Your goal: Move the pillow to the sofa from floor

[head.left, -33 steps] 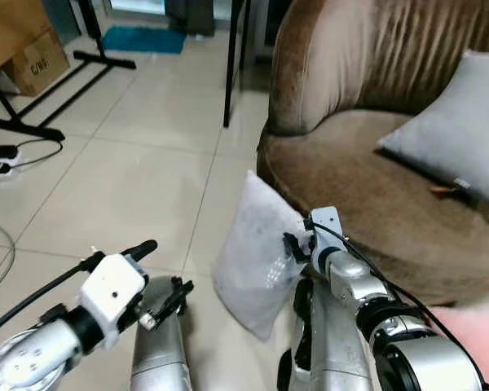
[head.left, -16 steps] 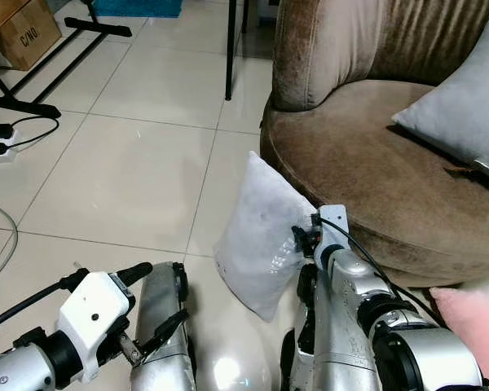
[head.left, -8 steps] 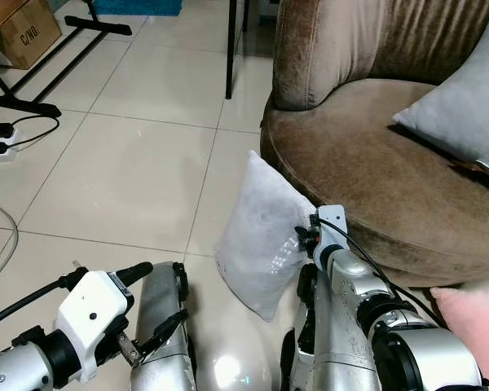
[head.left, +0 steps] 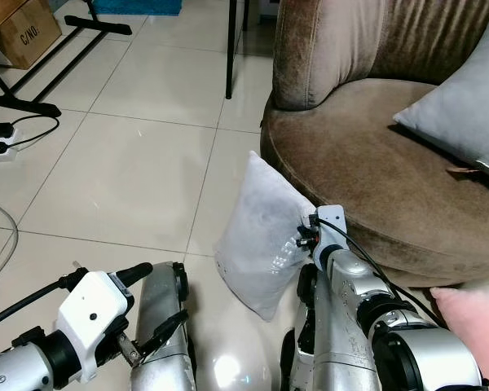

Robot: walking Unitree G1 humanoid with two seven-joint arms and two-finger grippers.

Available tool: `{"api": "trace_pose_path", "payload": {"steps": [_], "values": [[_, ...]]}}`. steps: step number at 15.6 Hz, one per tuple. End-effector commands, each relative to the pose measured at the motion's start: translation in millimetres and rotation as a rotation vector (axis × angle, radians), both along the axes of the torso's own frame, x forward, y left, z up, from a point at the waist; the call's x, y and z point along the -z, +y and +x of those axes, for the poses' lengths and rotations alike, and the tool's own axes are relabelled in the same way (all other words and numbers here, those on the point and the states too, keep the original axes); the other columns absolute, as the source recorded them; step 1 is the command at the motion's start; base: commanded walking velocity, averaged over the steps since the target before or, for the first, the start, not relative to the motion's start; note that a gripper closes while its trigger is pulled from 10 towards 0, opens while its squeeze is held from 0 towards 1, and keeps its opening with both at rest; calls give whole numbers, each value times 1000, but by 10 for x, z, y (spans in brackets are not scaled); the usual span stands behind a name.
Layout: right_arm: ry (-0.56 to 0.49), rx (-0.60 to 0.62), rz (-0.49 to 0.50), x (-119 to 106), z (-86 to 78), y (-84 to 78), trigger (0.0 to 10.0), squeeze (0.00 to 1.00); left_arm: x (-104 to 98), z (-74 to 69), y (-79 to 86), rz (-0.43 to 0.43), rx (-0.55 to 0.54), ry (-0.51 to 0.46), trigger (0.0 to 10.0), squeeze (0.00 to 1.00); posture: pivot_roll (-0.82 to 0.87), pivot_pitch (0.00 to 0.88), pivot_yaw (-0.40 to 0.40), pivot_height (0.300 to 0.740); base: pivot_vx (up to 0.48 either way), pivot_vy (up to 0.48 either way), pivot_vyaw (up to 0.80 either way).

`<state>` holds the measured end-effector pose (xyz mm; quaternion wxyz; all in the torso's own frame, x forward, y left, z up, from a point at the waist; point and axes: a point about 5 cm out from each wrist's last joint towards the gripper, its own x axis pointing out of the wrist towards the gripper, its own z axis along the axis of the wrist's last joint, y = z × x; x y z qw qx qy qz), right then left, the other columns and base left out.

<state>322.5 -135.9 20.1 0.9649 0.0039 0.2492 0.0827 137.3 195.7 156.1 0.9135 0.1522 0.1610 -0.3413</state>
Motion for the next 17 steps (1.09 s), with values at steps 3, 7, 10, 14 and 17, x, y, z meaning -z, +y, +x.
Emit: {"api": "trace_pose_path", "payload": {"steps": [3,7,10,14,17], "values": [[-18,-19,23,3,-13,21,0,0,63,14,-15,-9,-33,-11,10000,0,209,82,-60,476,0,0,0],[-135,-73,158,-83,-28,145,0,0,122,177,109,19,-226,-119,10000,0,175,0,-77,476,0,0,0],[-284,-58,285,-265,-213,123,0,0,129,402,170,-10,-393,-224,10000,0,125,0,-73,476,0,0,0],[-494,22,367,-909,-366,-34,0,0,91,690,54,-18,-425,-328,10000,0,95,0,-71,476,0,0,0],[-614,-71,366,-1407,-435,34,10000,0,-31,805,-23,-52,-432,-399,10000,0,84,0,-76,476,0,0,0]]}}
